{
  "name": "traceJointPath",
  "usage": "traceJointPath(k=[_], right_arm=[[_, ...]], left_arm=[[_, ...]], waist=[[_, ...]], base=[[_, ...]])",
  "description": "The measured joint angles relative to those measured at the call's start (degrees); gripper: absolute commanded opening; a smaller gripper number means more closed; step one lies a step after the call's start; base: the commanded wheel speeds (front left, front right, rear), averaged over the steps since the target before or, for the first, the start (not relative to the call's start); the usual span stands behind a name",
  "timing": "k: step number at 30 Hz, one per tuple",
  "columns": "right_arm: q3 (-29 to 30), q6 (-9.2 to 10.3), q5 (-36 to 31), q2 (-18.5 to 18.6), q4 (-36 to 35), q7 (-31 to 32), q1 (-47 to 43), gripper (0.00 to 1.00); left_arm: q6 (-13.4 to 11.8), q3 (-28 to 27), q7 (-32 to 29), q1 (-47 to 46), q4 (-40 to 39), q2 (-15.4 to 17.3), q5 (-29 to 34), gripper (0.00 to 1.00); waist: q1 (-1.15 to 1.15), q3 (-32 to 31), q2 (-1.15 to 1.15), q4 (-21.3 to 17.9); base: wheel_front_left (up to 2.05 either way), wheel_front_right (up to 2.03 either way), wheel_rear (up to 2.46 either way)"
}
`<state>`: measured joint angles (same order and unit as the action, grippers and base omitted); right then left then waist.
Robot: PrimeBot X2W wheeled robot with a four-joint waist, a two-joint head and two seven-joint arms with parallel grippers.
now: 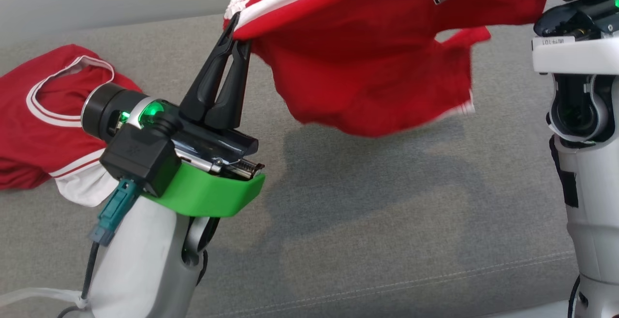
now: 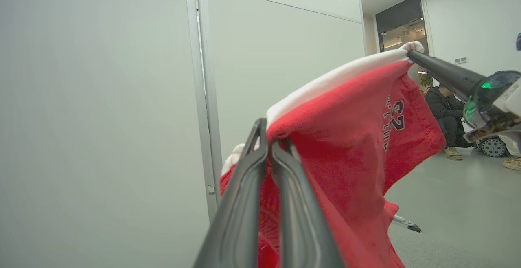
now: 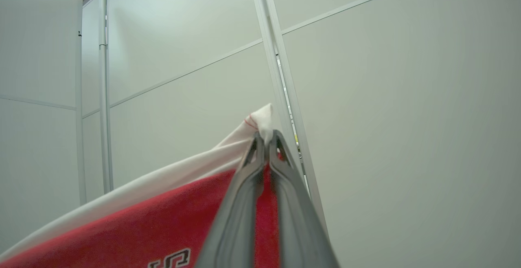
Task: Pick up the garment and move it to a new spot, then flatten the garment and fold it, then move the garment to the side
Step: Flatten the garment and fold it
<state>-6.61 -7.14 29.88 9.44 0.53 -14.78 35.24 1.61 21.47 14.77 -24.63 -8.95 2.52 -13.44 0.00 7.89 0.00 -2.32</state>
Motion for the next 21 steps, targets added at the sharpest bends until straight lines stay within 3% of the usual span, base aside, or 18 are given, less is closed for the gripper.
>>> traceJointPath(k=[4,8,11,13,15,18,21], right_arm=[[-0.04,0.0,0.53,-0.46,-2.26,-0.07,-4.13,0.0],[-4.74,0.01,3.9,-0.6,4.3,0.11,-10.07,0.0],[-10.25,0.02,3.93,-0.32,10.25,3.19,-9.2,0.0],[-11.74,0.01,2.81,-0.47,14.52,3.93,-4.3,0.0],[-9.65,0.11,-0.66,-0.19,17.17,3.16,3.5,0.0],[-4.05,1.74,-2.29,-0.44,15.23,0.99,15.5,0.0],[-2.98,1.78,-3.11,-0.68,13.49,-0.1,21.56,0.0]], left_arm=[[0.97,1.41,0.15,0.13,0.41,0.09,-0.42,0.0],[2.35,3.72,-3.63,2.09,7.22,1.2,-1.25,0.0],[3.23,3.47,-7.04,1.53,13.15,3.03,-2.44,0.0],[3.43,1.91,-8.5,-1.8,16.89,4.95,-1.91,0.0],[3.42,-0.22,-8.75,-8.4,19.23,6.7,0.09,0.0],[3.33,-1.92,-6.58,-22.16,17.47,6.99,4.43,0.0],[2.38,-2.88,-4.22,-30.83,14.72,7.54,8.61,0.0]], waist=[[0.0,-1.36,0.0,-1.87],[0.0,-1.45,0.0,-2.86],[0.0,-0.42,0.0,-3.08],[0.0,0.55,0.0,-3.12],[0.0,1.35,0.0,-3.27],[0.0,1.81,0.0,-3.32],[0.0,1.63,0.0,-3.29]], base=[[0.0,0.0,0.0],[0.0,0.0,0.0],[0.0,0.0,0.0],[0.0,0.0,0.0],[0.0,0.0,0.0],[0.0,0.0,0.0],[0.0,0.0,0.0]])
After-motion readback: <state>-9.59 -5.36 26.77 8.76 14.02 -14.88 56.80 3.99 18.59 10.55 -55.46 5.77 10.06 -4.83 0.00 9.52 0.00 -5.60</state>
